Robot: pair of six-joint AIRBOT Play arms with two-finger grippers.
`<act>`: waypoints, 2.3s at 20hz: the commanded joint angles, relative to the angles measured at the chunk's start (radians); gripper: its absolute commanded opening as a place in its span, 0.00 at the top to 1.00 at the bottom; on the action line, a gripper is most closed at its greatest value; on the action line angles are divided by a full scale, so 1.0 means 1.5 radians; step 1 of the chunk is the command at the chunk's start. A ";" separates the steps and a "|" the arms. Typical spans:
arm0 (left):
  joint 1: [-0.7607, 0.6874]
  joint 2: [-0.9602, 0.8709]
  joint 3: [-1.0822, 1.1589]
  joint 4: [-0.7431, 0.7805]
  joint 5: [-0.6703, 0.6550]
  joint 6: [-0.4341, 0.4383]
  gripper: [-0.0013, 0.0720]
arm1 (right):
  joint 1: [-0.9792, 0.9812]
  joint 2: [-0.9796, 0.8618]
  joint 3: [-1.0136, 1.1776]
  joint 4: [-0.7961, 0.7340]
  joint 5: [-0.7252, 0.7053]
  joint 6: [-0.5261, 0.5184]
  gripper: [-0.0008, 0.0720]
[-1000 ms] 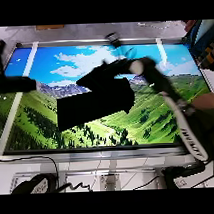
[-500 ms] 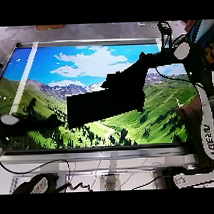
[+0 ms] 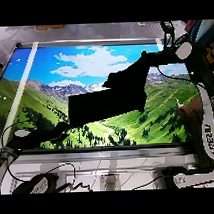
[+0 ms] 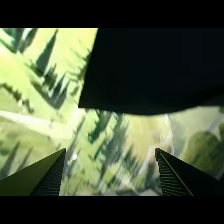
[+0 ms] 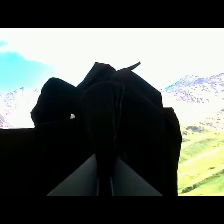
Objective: Fold the clothes and pants, and hang the long-sleeved shirts on hangers.
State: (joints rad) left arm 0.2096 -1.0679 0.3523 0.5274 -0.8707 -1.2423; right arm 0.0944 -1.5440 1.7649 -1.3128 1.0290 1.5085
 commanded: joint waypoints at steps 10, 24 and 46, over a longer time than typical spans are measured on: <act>-0.080 -0.138 0.061 -0.126 0.203 0.001 0.50 | 0.000 0.001 0.000 0.000 -0.001 0.001 0.96; -0.130 -0.189 0.169 -0.125 0.204 0.101 0.97 | -0.001 0.001 0.000 -0.037 -0.001 -0.002 0.96; 0.260 -0.188 0.666 0.212 0.043 -0.037 0.98 | -0.370 0.001 0.051 0.052 0.198 -0.077 0.96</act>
State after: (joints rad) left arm 0.5472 -1.3495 1.3354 0.6529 -0.7586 -1.2007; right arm -0.4431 -1.5417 1.8408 -1.2037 1.2537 1.4250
